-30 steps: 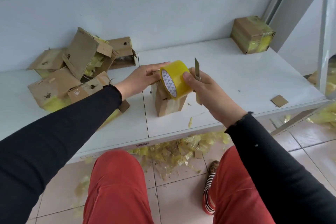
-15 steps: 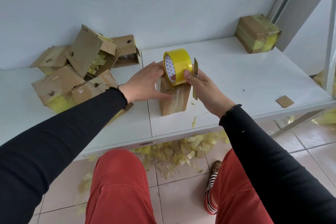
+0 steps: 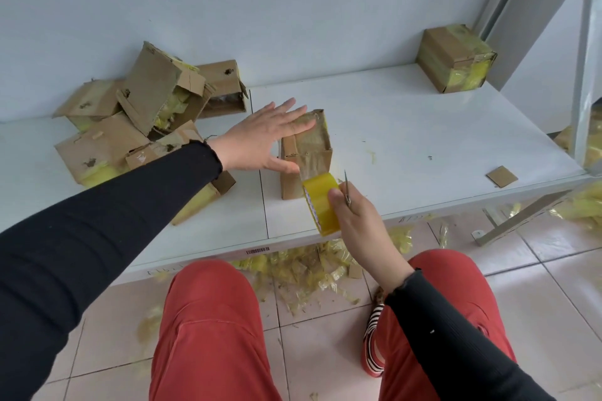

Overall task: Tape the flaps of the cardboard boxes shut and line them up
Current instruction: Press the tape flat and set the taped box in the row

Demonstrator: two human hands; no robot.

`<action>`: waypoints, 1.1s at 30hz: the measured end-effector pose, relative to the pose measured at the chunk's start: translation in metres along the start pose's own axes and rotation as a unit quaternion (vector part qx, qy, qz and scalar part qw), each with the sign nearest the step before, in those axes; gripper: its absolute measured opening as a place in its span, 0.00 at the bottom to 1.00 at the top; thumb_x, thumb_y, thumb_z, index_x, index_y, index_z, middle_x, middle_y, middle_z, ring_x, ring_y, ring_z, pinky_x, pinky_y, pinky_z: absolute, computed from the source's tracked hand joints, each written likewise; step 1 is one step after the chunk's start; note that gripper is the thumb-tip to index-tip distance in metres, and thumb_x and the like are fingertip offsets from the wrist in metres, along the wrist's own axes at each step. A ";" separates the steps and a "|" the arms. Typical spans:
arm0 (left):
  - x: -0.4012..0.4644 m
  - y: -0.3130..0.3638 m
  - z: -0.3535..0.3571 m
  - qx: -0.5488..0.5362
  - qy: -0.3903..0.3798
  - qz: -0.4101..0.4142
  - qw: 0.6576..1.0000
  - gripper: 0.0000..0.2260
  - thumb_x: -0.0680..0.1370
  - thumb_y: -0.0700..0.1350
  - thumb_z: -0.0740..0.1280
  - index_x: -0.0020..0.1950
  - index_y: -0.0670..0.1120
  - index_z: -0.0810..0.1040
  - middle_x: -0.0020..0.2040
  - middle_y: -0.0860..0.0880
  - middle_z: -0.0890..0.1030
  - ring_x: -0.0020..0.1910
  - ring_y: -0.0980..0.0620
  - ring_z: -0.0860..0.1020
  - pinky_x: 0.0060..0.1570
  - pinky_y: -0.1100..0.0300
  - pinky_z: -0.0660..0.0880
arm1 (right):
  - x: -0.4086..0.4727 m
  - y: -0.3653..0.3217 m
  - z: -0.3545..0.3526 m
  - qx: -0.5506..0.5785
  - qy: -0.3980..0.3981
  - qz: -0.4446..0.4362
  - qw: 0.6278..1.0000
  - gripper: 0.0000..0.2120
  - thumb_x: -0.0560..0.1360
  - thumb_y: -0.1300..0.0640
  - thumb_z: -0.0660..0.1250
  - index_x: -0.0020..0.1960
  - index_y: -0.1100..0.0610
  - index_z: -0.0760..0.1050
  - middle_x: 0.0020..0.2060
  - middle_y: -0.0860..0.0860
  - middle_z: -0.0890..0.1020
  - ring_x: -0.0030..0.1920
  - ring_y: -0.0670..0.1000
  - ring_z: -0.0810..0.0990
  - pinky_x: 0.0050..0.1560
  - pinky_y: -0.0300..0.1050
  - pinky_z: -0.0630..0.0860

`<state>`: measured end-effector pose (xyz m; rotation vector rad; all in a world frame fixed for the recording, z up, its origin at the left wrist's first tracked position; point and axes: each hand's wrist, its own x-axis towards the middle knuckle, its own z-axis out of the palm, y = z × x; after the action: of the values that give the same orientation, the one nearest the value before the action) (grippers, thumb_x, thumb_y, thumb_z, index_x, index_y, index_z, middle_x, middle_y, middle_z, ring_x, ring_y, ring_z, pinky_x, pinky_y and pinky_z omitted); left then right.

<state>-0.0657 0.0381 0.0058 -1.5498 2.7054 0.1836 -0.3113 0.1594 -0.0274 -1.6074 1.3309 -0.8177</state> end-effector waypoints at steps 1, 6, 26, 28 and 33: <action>0.001 0.002 -0.007 0.007 -0.026 0.001 1.000 0.45 0.74 0.73 0.63 0.84 0.59 0.47 0.84 0.57 0.41 0.82 0.59 0.37 0.80 0.57 0.37 | 0.002 0.000 0.002 -0.007 -0.005 0.002 1.000 0.17 0.86 0.46 0.54 0.39 0.49 0.60 0.29 0.42 0.64 0.30 0.44 0.61 0.36 0.48 0.61; 0.016 0.023 -0.044 -0.124 -0.130 -0.098 0.979 0.33 0.74 0.66 0.57 0.77 0.54 0.67 0.80 0.54 0.63 0.79 0.54 0.62 0.71 0.60 0.57 | -0.002 0.004 0.018 0.068 -0.023 0.015 0.997 0.16 0.86 0.49 0.56 0.40 0.51 0.61 0.31 0.41 0.64 0.32 0.43 0.61 0.37 0.47 0.61; 0.037 0.056 0.021 0.050 0.126 -0.158 0.978 0.39 0.80 0.73 0.46 0.84 0.51 0.58 0.81 0.46 0.65 0.80 0.47 0.61 0.78 0.49 0.58 | -0.008 0.006 0.072 0.022 0.013 0.091 0.996 0.16 0.85 0.40 0.52 0.45 0.49 0.67 0.32 0.45 0.74 0.33 0.50 0.75 0.35 0.48 0.66; 0.033 0.057 0.002 -0.060 0.054 -0.144 0.986 0.45 0.75 0.78 0.43 0.85 0.52 0.51 0.85 0.46 0.51 0.84 0.50 0.47 0.82 0.49 0.45 | -0.009 0.001 0.074 0.061 -0.010 0.097 0.993 0.18 0.84 0.39 0.51 0.51 0.53 0.69 0.37 0.50 0.80 0.40 0.56 0.82 0.41 0.52 0.74; -0.010 0.054 -0.018 -0.364 0.326 -0.188 0.852 0.30 0.81 0.63 0.63 0.80 0.53 0.64 0.80 0.51 0.64 0.80 0.55 0.59 0.79 0.56 0.56 | -0.013 0.001 0.067 0.167 -0.020 0.134 0.977 0.18 0.85 0.44 0.55 0.56 0.60 0.69 0.49 0.67 0.84 0.49 0.64 0.86 0.55 0.69 0.78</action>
<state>-0.1061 0.0716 0.0294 -2.7567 2.8382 0.9152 -0.2551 0.1865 -0.0553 -1.1493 1.2703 -0.7908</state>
